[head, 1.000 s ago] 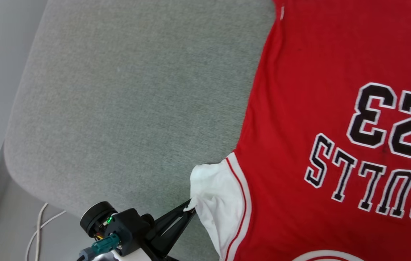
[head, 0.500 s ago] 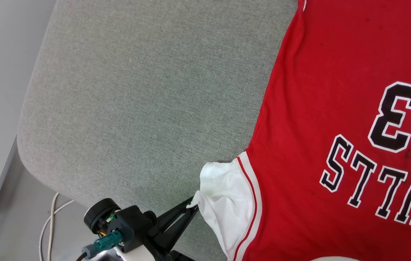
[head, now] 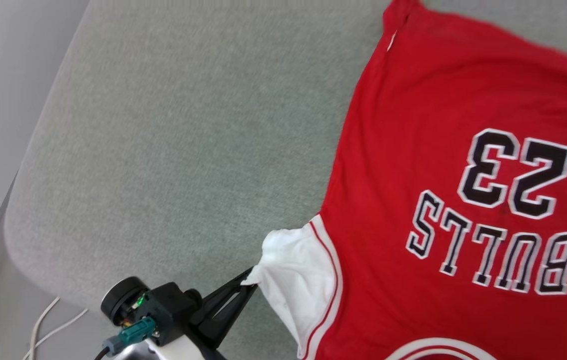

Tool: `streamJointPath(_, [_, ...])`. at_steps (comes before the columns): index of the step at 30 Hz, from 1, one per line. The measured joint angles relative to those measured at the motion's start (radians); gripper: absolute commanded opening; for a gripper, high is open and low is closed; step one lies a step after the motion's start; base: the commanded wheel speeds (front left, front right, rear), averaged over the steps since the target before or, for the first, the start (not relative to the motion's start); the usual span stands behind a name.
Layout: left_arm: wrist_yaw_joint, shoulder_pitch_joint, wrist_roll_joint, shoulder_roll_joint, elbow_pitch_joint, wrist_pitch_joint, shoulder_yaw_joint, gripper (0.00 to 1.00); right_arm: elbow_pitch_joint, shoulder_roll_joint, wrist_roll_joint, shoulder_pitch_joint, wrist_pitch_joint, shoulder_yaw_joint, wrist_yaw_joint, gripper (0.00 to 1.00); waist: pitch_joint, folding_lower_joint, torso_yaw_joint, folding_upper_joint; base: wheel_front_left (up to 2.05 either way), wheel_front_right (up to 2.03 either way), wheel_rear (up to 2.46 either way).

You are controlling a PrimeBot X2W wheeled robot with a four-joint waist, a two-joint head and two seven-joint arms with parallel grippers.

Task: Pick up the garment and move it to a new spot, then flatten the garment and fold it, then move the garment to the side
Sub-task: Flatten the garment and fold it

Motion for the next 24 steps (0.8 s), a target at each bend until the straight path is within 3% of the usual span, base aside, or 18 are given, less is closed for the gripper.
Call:
streamJointPath(13, [0.062,0.113,-0.060,0.053,0.069,-0.012,0.061,0.00,-0.122,0.010,0.159,0.424,-0.147,0.085,0.000,0.00,-0.230,-0.0003,-0.178,0.0000,0.00,0.00,0.00])
streamJointPath(24, [0.111,0.192,-0.098,0.060,0.096,-0.049,0.099,0.00,-0.304,0.063,0.222,0.749,-0.194,0.042,0.000,0.00,-0.378,-0.0003,-0.326,0.0000,0.00,0.00,0.00])
